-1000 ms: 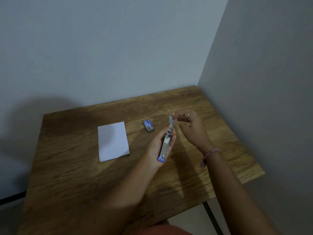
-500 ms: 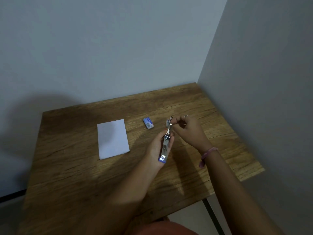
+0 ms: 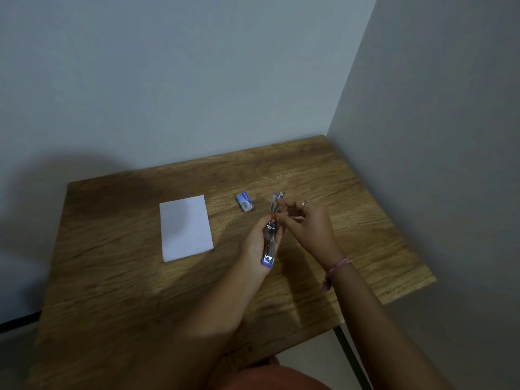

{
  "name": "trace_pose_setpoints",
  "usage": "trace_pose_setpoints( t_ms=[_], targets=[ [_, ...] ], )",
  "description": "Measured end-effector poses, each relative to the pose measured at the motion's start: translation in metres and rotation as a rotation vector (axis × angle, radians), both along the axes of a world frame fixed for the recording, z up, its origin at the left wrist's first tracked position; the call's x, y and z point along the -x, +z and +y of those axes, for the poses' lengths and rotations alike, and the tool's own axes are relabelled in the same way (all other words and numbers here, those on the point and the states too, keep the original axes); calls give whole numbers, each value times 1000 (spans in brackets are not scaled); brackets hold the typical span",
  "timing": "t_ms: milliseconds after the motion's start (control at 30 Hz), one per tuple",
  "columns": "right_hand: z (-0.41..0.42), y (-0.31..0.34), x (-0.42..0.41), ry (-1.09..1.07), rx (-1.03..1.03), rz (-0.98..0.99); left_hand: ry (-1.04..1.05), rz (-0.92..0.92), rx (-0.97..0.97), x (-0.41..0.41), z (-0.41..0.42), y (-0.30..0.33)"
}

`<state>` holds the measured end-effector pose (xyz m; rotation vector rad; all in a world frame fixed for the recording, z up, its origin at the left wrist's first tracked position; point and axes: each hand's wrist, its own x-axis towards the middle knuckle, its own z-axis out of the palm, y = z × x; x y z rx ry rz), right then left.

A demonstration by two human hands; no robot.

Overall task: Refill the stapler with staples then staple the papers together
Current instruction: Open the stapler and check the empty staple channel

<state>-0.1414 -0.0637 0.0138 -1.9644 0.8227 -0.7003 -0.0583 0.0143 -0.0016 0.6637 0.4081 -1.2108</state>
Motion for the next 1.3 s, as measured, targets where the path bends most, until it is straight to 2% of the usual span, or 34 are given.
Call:
trace_pose_setpoints(
  t_ms=[133,267,733,900,1067,1167,1300],
  targets=[
    [1,3,-1,-25,-14,50,-31,32,41,2,2,4],
    [-4,11,-2,38,-36,126,-49,23,91,2,0,8],
    [4,0,-4,-56,-8,55,-15,-114,31,-2,-12,5],
    [3,0,2,-64,4,51,4,-111,7,4,-13,-1],
    [4,2,6,-50,151,111,-11,-134,-20,7,-14,-1],
    [7,3,7,-55,273,76,-9,-112,-50,9,-13,2],
    [7,1,10,-45,329,37,7,-99,-86,10,-13,7]
  ],
)
